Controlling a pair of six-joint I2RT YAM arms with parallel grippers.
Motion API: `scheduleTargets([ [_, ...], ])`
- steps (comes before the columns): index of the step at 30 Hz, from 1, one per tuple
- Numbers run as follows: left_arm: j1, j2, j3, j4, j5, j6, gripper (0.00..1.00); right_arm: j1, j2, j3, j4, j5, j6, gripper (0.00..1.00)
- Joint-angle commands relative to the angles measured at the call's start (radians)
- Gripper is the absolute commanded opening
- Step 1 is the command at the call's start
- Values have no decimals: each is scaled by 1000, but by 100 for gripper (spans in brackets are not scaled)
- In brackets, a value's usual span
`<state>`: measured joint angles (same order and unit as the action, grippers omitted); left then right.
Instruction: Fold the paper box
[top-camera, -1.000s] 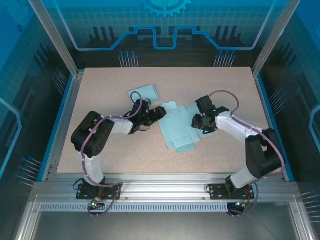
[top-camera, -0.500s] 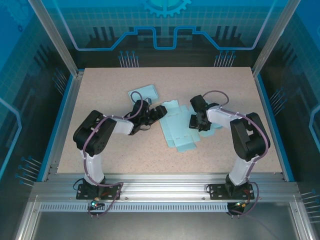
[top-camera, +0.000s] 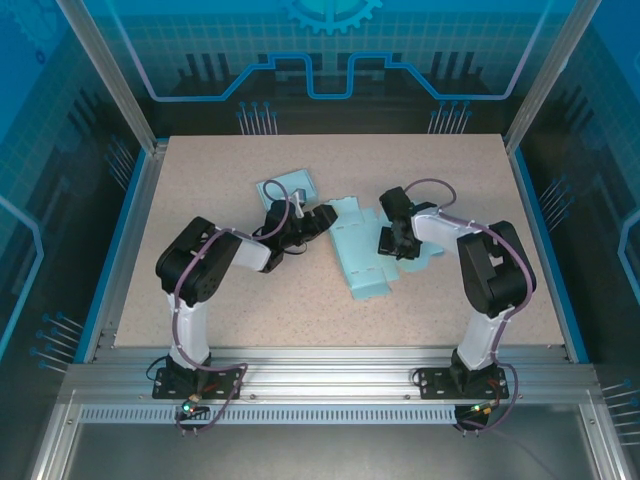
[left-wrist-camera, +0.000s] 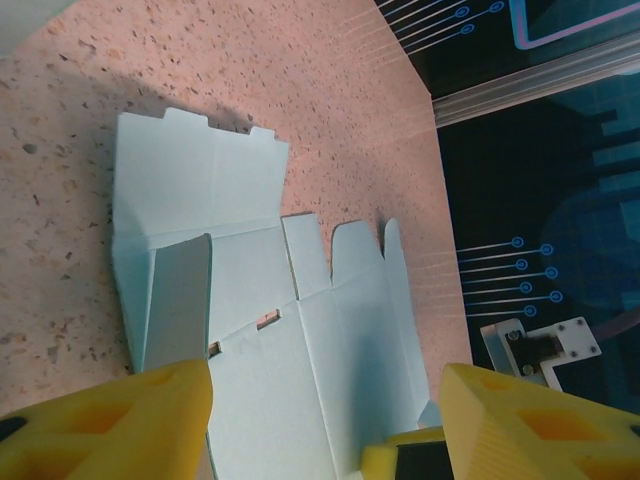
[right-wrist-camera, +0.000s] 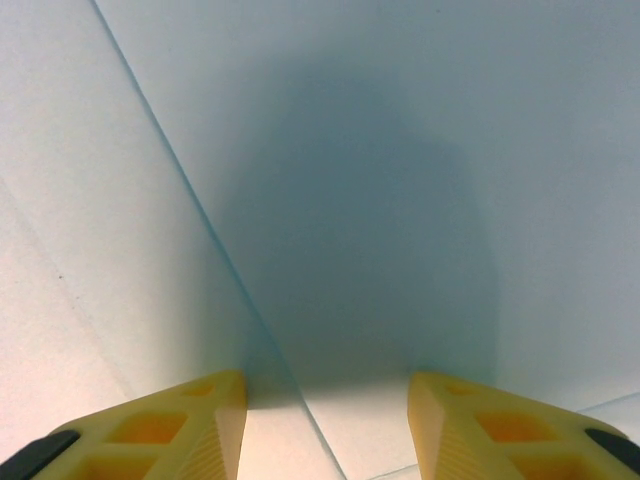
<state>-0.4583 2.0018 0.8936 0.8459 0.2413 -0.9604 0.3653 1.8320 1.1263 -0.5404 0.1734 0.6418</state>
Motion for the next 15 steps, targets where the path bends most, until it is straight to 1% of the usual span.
scheduleTargets([
  [1,-17,14,39,-168,3,48,63,-2,44,3,23,-67,-7,48],
  [3,-21,7,57,-277,-27,85,64,-3,44,3,23,-66,-8,48],
  [7,-22,2,60,-354,-50,88,64,-6,40,3,23,-68,-11,48],
  [11,-35,-26,73,-474,-117,119,63,-7,35,4,22,-69,-11,48],
  [13,-41,-35,86,-516,-131,136,56,-7,33,4,20,-69,-11,48],
  [15,-47,-39,94,-535,-139,149,46,-8,28,6,18,-69,-11,48],
])
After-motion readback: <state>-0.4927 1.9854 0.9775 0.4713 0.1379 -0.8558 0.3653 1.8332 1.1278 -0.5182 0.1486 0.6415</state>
